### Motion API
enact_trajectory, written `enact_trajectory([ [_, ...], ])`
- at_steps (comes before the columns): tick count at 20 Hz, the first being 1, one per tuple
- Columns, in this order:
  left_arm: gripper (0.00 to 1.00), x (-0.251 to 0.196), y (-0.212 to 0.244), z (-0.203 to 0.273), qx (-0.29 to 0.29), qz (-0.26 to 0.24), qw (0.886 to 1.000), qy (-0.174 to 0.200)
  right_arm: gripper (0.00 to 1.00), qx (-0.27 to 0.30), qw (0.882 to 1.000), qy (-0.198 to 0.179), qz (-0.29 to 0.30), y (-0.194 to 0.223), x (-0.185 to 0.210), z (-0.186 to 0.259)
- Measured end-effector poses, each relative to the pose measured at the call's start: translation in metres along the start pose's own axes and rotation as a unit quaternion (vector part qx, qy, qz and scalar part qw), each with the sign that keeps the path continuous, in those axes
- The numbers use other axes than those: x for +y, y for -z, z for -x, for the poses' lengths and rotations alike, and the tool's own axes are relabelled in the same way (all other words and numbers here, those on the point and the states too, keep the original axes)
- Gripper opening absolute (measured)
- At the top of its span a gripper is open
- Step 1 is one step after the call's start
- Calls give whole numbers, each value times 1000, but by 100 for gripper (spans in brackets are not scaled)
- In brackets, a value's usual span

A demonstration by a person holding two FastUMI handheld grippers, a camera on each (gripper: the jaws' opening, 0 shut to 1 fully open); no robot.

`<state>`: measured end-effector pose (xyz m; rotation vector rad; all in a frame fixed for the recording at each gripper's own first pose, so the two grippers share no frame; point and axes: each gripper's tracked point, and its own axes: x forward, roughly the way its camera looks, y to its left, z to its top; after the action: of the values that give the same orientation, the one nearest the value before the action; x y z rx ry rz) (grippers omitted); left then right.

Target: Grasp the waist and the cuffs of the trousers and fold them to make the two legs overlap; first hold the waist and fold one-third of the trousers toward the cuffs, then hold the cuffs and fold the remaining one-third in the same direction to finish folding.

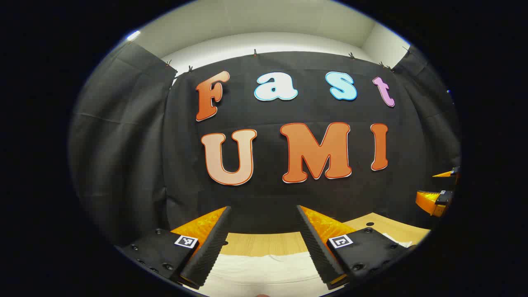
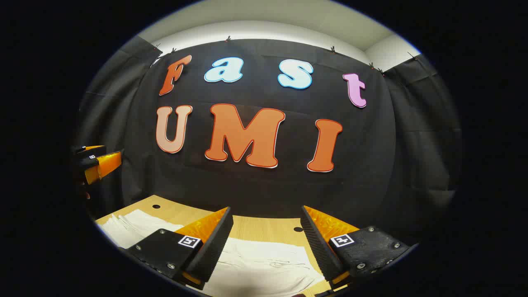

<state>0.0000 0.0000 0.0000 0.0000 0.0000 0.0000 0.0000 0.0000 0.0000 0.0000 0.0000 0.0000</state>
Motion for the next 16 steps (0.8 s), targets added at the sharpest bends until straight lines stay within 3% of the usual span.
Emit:
enact_trajectory([
  [16, 100, 3, 19, 25, 29, -23, 999, -38, 98, 23, 999, -36, 0, 21, -11, -5],
])
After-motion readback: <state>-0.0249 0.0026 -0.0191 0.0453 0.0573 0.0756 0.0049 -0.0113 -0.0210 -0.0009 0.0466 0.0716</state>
